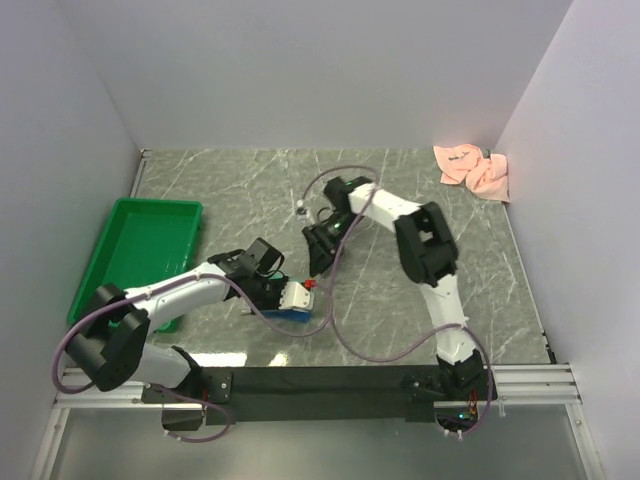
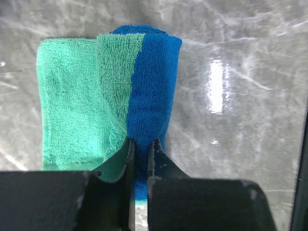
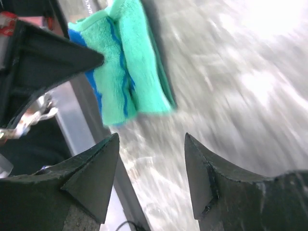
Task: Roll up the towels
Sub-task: Roll the towel
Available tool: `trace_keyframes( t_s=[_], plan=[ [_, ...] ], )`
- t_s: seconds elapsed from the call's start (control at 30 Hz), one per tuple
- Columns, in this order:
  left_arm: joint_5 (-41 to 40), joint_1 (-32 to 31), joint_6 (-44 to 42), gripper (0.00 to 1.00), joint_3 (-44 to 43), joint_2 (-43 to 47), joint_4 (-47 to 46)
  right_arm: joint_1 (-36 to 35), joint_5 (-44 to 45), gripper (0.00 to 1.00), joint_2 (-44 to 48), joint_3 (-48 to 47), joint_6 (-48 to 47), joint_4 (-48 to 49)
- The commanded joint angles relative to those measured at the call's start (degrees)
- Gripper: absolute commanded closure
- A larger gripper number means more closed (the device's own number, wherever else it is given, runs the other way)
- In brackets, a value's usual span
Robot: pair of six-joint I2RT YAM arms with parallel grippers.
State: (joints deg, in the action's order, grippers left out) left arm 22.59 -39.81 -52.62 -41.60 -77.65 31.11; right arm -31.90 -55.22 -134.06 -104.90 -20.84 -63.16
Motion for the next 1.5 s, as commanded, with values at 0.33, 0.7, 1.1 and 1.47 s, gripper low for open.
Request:
trace_keyframes(
  t_s=[0.33,0.7,1.1,1.47],
  plan=[
    [13.2,9.8,3.8,0.99,-19.8,-25.2,23.1,11.5,17.4,0.39,49.3,36.6,1.9,25.4],
    [17.6,17.7,1.3,0.98,-38.6,-45.0,32.1,1.8,27.3,0.41,61.8,52.0,1.4,35.2],
    [17.1,18.6,2.2,0.92,-42.0,-48.4,32.6,-17.0,40.9,0.11,45.5,47.2,-8.4,52.5],
    [17.5,19.7,2.9,0.87,-42.5,-49.9,32.1,-26.3,42.7,0.20,38.9,49.1,-17.3,59.9]
  ],
)
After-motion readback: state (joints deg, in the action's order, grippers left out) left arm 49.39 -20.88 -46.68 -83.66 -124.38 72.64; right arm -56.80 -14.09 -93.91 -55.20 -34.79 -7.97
